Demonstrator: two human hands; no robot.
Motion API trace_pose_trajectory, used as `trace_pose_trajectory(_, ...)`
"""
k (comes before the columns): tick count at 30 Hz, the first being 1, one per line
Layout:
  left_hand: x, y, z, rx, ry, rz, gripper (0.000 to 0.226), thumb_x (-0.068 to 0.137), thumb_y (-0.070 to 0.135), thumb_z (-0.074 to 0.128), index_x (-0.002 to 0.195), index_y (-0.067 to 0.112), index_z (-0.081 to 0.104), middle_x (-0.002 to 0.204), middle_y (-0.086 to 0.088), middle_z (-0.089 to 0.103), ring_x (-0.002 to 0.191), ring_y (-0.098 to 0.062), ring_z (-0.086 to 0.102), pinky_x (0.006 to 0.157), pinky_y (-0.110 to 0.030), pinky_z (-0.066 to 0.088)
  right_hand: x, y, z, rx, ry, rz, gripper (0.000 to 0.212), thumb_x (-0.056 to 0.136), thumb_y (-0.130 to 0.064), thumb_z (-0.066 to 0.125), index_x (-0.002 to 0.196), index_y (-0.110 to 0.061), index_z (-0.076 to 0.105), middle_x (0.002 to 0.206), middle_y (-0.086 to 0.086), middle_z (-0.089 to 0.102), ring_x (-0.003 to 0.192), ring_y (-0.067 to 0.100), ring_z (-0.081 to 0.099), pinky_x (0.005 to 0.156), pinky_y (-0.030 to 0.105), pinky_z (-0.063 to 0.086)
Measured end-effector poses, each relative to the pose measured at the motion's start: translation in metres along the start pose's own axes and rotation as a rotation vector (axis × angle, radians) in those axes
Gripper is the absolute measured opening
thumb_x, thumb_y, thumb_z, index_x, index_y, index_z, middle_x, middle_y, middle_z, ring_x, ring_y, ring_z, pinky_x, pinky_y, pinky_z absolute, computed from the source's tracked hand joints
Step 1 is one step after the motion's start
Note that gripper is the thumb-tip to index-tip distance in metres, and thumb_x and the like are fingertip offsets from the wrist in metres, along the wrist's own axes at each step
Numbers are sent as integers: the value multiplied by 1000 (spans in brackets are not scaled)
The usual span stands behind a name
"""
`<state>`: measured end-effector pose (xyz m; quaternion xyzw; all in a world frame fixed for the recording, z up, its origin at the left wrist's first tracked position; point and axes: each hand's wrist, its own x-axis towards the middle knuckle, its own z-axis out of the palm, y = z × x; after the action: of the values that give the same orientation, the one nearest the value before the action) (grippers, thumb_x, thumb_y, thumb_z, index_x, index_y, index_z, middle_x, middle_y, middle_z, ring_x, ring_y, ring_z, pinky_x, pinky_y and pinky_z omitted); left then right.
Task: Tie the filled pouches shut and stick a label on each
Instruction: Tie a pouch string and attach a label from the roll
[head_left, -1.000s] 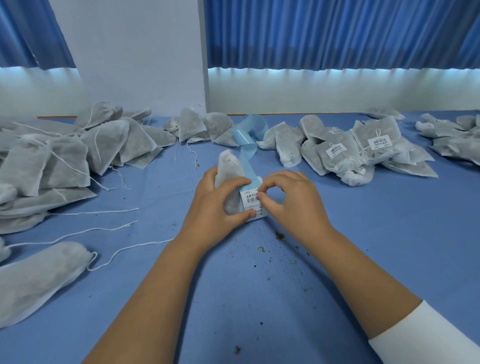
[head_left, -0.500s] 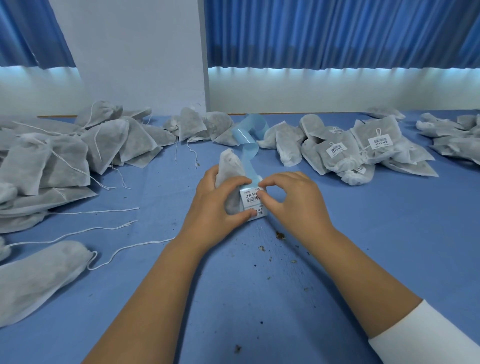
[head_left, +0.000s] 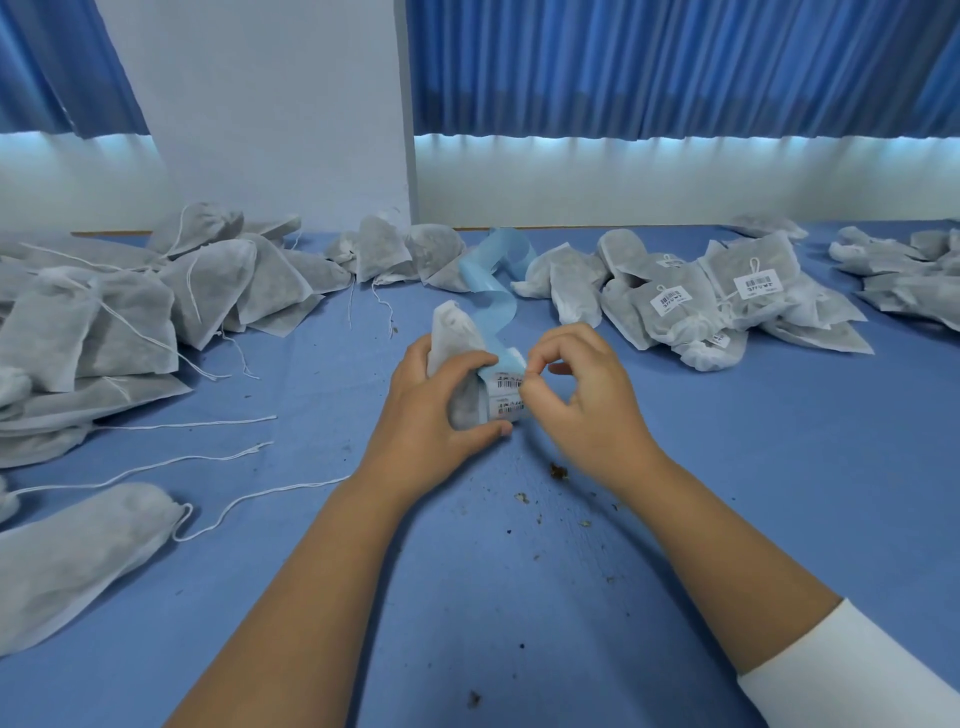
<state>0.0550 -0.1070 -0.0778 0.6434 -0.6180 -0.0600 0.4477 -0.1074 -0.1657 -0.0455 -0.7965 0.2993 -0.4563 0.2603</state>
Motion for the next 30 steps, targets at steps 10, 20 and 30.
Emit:
trace_pose_trajectory(10, -2, 2, -3, -33, -6, 2, 65, 72, 40, 86, 130, 41, 58, 132, 10, 33, 129, -10, 37, 106, -21, 32, 2, -10, -7, 354, 197, 116, 23, 86, -6, 65, 83, -28, 60, 104, 5, 56, 93, 1, 55, 75, 10, 44)
trace_pose_trajectory(20, 3, 40, -35, -472, 120, -153, 80, 87, 32, 63, 143, 66, 18, 118, 27, 64, 107, 10, 60, 86, -17, 49, 5, -4, -5, 422, 29, 334, 52, 89, -10, 65, 129, -40, 51, 94, 2, 71, 89, 9, 65, 98, 45, 51)
trace_pose_trajectory(30, 2, 45, -50, -684, -257, -301, 56, 62, 31, 72, 117, 37, 64, 97, 17, 73, 85, 1, 68, 65, -12, 50, 8, -9, -8, 807, -108, 344, 70, 90, -8, 66, 145, -36, 34, 106, 9, 74, 95, 19, 71, 75, 24, 55)
